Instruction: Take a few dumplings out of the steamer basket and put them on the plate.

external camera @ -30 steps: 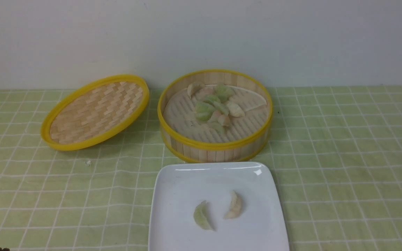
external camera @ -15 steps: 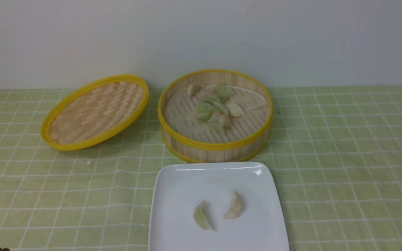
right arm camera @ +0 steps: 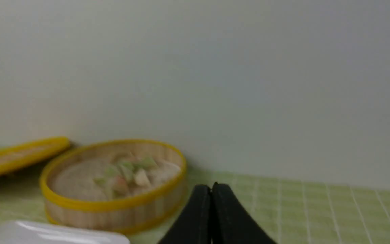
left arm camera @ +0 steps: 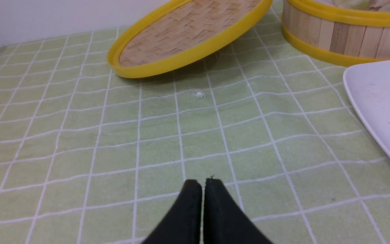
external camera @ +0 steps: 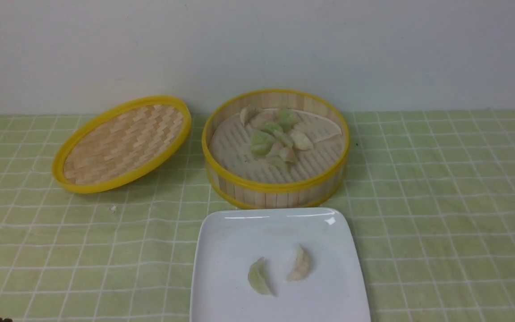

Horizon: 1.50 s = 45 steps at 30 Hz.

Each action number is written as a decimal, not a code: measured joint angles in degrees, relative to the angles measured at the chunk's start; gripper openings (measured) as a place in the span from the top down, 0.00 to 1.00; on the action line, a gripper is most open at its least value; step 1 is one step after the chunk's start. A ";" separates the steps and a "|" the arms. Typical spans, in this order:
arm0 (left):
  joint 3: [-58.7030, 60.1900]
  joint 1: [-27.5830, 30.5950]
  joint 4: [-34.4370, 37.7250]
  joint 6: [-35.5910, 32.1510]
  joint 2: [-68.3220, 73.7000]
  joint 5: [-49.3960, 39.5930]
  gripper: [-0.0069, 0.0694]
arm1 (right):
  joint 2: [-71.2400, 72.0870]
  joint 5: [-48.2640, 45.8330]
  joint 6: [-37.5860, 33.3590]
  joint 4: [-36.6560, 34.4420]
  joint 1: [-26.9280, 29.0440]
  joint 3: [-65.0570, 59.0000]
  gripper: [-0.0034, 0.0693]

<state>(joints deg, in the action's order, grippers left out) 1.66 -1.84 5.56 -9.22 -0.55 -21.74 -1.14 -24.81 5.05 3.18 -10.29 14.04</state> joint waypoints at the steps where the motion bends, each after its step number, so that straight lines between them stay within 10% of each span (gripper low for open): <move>1: 0.00 0.00 0.00 0.00 0.00 0.00 0.92 | 0.00 -0.13 0.00 -0.01 2.02 -2.78 0.97; 45: -0.05 0.00 0.00 0.06 0.00 -0.13 0.92 | 1.68 2.81 0.00 1.26 8.07 -15.27 0.97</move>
<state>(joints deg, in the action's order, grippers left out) 1.61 -1.84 5.56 -9.16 -0.55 -21.88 0.55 -22.00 5.05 4.44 -2.22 -1.23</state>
